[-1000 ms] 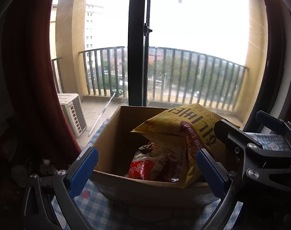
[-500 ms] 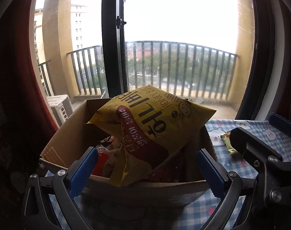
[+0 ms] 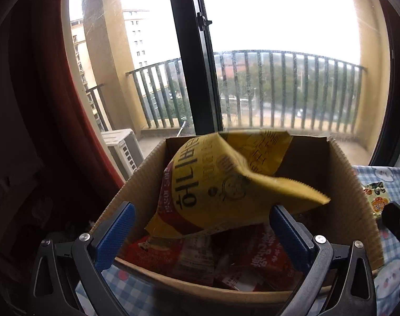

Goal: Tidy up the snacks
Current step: 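Withdraw both tools and move the left tool to the green packet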

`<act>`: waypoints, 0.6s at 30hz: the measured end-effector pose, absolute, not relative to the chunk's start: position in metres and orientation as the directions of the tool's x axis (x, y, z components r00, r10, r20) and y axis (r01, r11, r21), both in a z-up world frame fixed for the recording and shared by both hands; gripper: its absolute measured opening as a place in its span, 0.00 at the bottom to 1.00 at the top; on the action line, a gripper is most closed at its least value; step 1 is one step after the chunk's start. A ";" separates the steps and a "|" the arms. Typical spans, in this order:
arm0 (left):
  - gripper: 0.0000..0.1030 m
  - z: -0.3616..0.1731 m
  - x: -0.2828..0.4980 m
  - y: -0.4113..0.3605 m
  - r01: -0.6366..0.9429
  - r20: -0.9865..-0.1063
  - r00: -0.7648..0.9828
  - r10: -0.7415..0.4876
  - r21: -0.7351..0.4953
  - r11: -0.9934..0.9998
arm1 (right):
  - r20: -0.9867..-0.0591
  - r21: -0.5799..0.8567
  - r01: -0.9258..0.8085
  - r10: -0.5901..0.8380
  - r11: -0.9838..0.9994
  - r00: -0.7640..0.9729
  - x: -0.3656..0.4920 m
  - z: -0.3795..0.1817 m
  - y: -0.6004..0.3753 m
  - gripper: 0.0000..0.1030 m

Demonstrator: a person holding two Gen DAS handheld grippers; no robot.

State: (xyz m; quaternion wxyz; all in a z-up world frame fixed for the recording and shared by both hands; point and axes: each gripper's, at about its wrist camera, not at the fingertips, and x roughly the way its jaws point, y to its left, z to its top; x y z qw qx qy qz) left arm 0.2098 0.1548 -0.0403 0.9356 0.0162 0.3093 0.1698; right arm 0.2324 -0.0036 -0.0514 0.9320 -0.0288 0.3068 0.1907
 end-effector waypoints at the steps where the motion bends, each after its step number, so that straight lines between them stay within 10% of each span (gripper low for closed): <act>1: 0.99 -0.036 0.205 0.149 -0.301 -0.563 0.764 0.316 0.122 0.946 | -0.581 0.068 -0.376 0.343 0.924 0.738 0.232 -0.050 -0.005 1.00; 18: 0.99 -0.020 0.210 0.009 -0.121 -0.585 0.802 0.121 0.040 0.992 | -0.544 0.073 -0.248 0.247 0.966 0.802 0.228 -0.033 -0.130 1.00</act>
